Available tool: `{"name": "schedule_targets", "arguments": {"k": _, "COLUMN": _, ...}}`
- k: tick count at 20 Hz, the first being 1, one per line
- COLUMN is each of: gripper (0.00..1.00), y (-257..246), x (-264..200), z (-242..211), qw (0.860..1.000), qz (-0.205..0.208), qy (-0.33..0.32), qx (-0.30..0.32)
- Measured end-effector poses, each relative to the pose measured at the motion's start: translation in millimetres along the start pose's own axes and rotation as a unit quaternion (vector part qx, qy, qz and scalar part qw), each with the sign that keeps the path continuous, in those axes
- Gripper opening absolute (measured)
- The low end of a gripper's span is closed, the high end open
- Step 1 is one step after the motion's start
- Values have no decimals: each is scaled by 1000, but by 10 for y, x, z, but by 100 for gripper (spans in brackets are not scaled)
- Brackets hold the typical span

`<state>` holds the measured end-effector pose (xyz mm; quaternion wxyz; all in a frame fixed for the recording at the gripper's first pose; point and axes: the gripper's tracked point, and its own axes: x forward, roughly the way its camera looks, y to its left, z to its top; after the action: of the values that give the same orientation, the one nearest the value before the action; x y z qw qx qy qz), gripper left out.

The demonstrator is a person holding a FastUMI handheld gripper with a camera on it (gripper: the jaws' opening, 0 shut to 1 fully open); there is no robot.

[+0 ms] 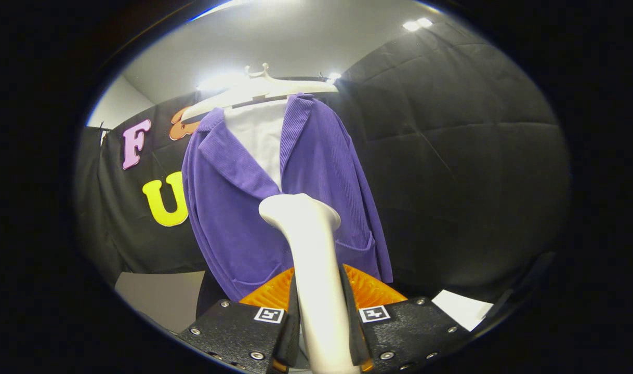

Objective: Iron the clothes twice with a garment steamer, once on the left side and once on the right side.

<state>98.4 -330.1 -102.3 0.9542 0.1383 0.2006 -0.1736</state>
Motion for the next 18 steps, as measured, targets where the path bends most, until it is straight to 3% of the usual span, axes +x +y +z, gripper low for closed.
{"name": "schedule_targets", "arguments": {"k": 18, "gripper": 38, "y": -8, "x": 558, "z": 873, "qw": 997, "qz": 2, "qy": -68, "qx": 27}}
